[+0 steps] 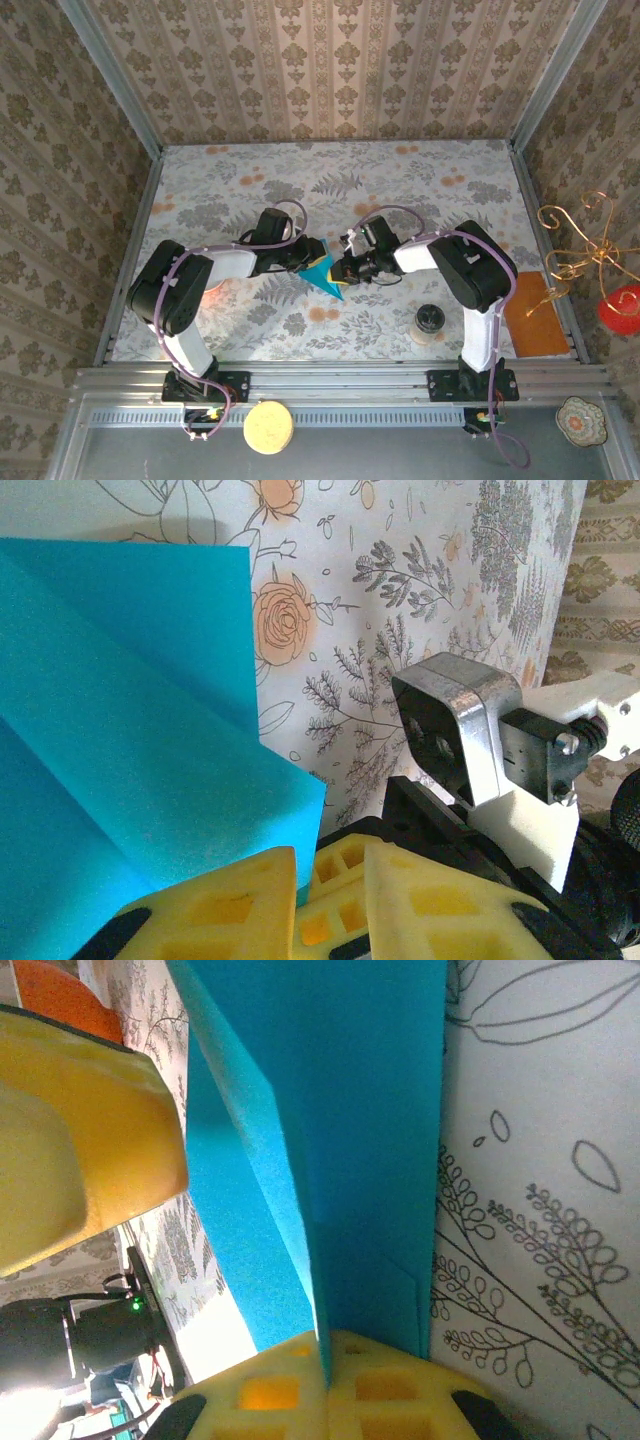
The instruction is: Fold a paper plane with a square sheet of paper (pick it up from the middle)
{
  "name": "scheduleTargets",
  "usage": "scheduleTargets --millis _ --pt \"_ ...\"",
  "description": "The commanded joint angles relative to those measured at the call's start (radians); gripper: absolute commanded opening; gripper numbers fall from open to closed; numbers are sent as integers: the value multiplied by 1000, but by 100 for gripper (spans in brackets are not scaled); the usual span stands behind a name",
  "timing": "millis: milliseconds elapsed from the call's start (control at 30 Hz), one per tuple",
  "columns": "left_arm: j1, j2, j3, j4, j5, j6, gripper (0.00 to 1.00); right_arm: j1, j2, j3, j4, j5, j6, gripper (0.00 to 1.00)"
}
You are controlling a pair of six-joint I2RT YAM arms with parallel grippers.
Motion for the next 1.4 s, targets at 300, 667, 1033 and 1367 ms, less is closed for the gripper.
scheduleTargets --millis 300,667,1033,1367 --pt "-8 59 53 -91 -18 17 23 -3 19 14 -120 27 -40 13" --pt "-5 78 69 -136 -27 20 21 -2 -18 15 -144 19 -53 21" --pt "-5 76 76 -146 -25 24 21 -10 -115 -25 -159 23 -47 31" --pt "-3 73 72 -150 -25 26 21 -23 -186 -73 -188 83 -52 33"
